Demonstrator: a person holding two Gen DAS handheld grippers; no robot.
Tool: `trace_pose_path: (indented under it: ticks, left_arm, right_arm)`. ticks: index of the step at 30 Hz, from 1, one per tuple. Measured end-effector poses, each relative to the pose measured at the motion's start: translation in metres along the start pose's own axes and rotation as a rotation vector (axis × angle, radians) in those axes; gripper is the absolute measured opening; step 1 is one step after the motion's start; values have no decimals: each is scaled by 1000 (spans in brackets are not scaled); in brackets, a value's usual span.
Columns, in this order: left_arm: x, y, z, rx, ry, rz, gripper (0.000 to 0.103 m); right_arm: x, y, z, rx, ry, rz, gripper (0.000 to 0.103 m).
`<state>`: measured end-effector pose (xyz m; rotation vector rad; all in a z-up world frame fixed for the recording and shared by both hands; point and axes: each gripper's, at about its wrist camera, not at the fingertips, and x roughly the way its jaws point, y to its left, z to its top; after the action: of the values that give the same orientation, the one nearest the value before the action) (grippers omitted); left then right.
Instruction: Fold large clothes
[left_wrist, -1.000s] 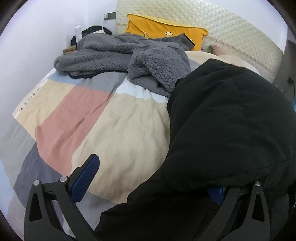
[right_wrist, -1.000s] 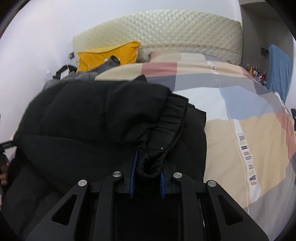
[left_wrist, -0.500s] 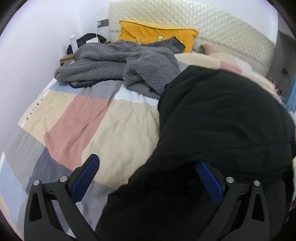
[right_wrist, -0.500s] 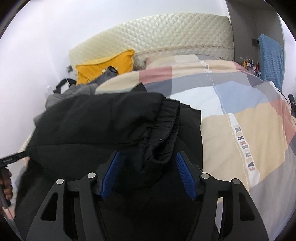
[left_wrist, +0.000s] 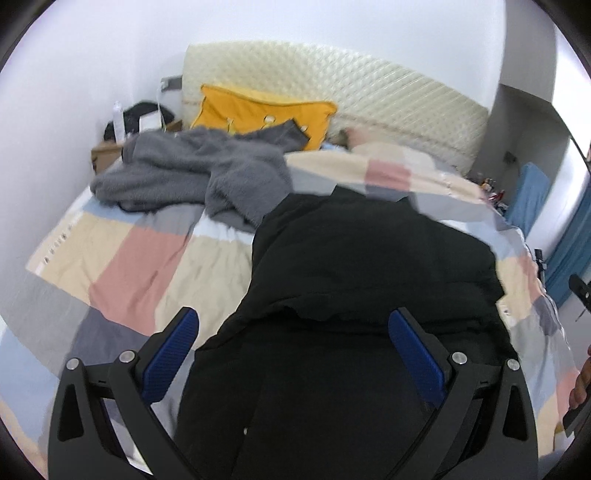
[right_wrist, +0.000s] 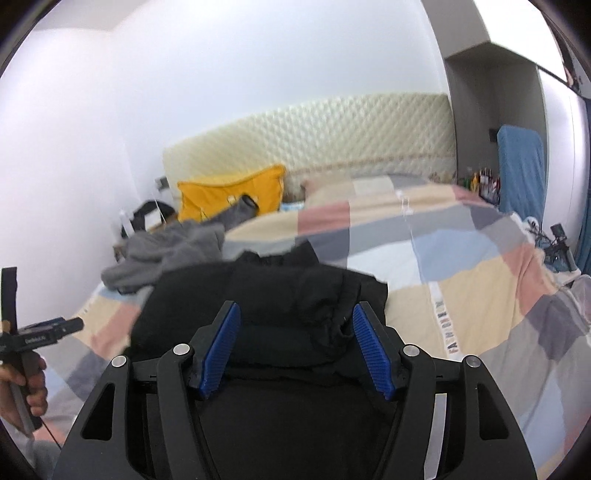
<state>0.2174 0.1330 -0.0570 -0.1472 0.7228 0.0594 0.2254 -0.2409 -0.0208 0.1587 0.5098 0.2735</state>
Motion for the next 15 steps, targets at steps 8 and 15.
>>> trace_pose_path:
  ticks: [8,15]
  left_arm:
    - [-95,-22,18,51,-103,2,102]
    - [-166,-22,29,54,-178,-23,102]
  right_arm:
    - [-85,34,34,-31,-118,45,66]
    - [-147,53,43,-55,-167,65,69]
